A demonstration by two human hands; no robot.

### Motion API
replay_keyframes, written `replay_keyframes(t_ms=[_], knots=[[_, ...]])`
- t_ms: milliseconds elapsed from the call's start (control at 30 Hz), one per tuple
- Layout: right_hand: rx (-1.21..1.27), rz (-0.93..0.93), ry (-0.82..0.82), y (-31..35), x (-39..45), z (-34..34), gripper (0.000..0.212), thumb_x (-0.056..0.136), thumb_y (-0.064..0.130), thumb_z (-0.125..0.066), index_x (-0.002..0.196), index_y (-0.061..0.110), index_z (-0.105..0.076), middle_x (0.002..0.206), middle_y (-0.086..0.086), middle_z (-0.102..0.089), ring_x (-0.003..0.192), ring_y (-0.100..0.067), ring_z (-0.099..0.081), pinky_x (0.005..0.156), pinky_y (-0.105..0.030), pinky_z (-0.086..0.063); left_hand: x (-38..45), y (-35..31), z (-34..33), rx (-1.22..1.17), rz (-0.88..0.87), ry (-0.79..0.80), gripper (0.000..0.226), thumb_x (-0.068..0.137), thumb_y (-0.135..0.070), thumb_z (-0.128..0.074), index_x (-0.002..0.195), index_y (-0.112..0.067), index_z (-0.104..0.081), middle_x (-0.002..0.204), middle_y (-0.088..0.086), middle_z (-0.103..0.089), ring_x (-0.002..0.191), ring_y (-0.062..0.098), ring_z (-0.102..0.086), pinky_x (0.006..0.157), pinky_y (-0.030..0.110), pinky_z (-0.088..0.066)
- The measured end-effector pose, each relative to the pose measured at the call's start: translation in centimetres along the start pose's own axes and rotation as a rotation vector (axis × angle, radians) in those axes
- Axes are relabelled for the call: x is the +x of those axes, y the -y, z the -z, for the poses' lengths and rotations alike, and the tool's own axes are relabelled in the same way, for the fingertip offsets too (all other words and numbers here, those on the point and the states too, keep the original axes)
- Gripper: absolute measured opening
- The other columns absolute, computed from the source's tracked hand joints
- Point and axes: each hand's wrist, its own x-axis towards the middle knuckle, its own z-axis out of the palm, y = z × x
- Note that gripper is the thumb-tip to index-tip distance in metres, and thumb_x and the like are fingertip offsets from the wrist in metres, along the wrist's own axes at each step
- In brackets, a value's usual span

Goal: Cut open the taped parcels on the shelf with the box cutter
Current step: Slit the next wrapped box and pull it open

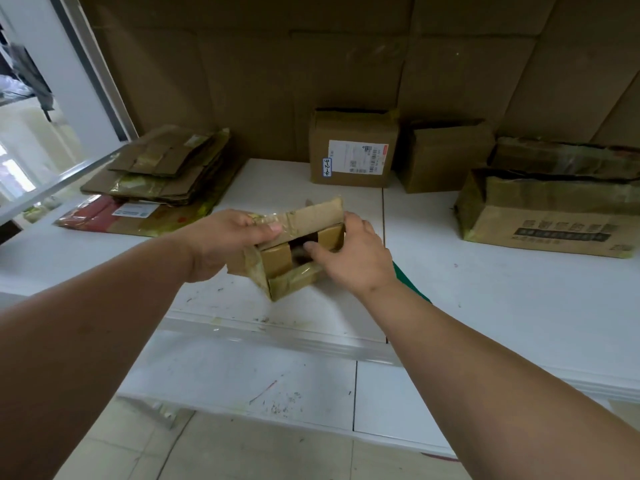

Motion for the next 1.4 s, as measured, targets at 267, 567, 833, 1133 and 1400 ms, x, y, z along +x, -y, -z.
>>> replay_keyframes(t_ms=[267, 567, 833, 1133, 1400], knots=[[0.020, -0.007, -0.044, 0.9, 0.1, -1.0, 0.038, 0.075, 0.047, -0.062, 0.097, 0.028, -0.038, 0.074, 0.014, -0.047, 0.067, -0.014, -0.050, 0.062, -0.031, -0.043, 0.6, 1.1, -0.6, 0.202, -0.121, -0.313, 0.022, 0.093, -0.041, -0.060, 0.103, -0.022, -0.056, 0.089, -0.001, -0.065, 0.077, 0.008, -0.064, 0.059, 0.018, -0.047], [0.349, -0.101, 0.064, -0.1, -0.5, 0.0, 0.014, 0.085, 0.023, -0.055, 0.098, 0.027, -0.053, 0.082, 0.007, -0.059, 0.074, -0.012, -0.058, 0.054, -0.025, -0.041, 1.7, 1.9, -2.4, 0.346, -0.364, -0.632, 0.035, 0.090, -0.037, -0.066, 0.080, -0.030, -0.033, 0.069, -0.002, -0.044, 0.055, 0.010, -0.041, 0.049, 0.022, -0.036], [0.506, -0.146, 0.107, 0.2, -0.8, 0.8, 0.038, 0.092, 0.012, -0.050, 0.126, 0.028, -0.056, 0.097, 0.009, -0.061, 0.082, -0.008, -0.057, 0.062, -0.024, -0.048, 2.0, 2.4, -1.2, 0.347, -0.279, -0.672, 0.027, 0.094, -0.040, -0.058, 0.095, -0.023, -0.037, 0.073, 0.000, -0.051, 0.059, 0.014, -0.050, 0.047, 0.027, -0.041], [0.476, -0.148, 0.065, 0.7, -1.0, 0.1, 0.043, 0.092, 0.025, -0.057, 0.134, 0.032, -0.048, 0.078, 0.008, -0.065, 0.055, 0.000, -0.060, 0.045, -0.011, -0.046, 1.5, 2.6, -2.2, 0.757, -0.173, -0.672, 0.087, 0.066, -0.044, -0.087, 0.126, -0.021, -0.029, 0.121, 0.004, -0.040, 0.106, 0.021, -0.051, 0.087, 0.041, -0.054], [0.493, -0.229, 0.055, 0.0, -0.6, 0.7, 0.043, 0.094, 0.019, -0.060, 0.136, 0.024, -0.052, 0.111, 0.001, -0.063, 0.097, -0.018, -0.062, 0.089, -0.038, -0.056, 1.1, 3.1, -0.9, 0.822, -0.260, -0.349, 0.050, 0.086, -0.008, -0.062, 0.119, -0.032, -0.033, 0.110, -0.004, -0.049, 0.084, 0.012, -0.052, 0.063, 0.019, -0.042]])
